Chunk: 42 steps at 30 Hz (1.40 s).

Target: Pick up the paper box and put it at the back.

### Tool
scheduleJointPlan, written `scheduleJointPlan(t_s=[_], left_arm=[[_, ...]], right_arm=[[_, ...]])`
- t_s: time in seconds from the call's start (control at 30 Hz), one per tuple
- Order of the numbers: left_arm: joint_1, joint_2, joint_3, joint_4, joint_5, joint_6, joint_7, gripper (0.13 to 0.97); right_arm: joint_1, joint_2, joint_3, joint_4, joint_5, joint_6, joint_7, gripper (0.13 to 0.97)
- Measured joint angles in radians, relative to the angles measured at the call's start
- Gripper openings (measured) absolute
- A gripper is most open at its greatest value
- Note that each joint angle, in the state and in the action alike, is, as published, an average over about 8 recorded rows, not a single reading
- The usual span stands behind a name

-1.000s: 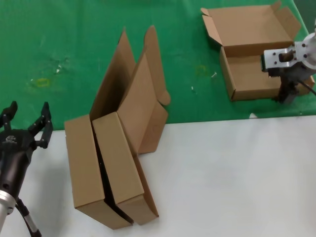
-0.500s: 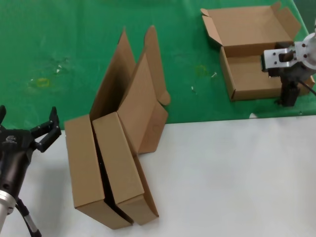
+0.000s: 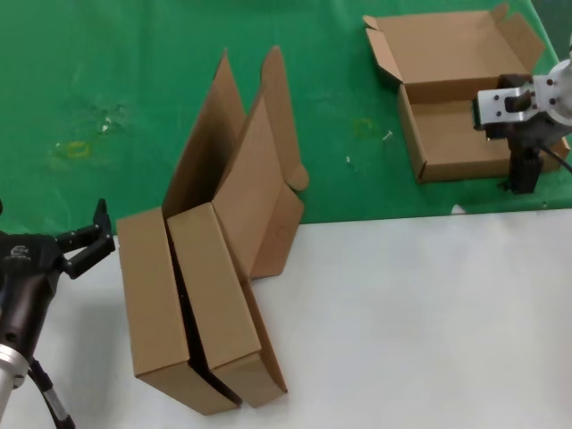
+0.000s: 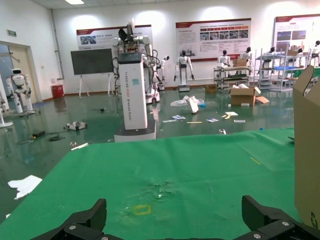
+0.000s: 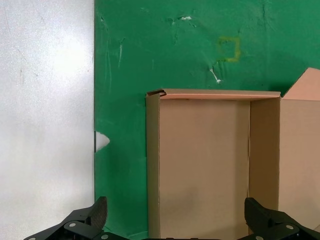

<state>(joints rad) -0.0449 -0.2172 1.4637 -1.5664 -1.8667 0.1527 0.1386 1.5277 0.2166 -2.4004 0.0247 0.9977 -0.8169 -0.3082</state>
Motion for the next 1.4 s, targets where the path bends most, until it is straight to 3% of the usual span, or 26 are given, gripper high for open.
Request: scheduleJointPlan(t_s=[0.67, 1.4], left_arm=[[0.001, -0.001, 0.002, 0.0, 0.001, -0.003, -0.002, 0.966], [0.013, -0.023, 0.039, -0.01, 0.019, -0.043, -0.039, 0.966]], right_arm=[[-0.026, 0.001, 0.014, 0.027, 0.014, 0.014, 0.005, 0.966], [-0.433, 0.024, 0.227, 0.446, 0.227, 0.231, 0.087, 0.966]])
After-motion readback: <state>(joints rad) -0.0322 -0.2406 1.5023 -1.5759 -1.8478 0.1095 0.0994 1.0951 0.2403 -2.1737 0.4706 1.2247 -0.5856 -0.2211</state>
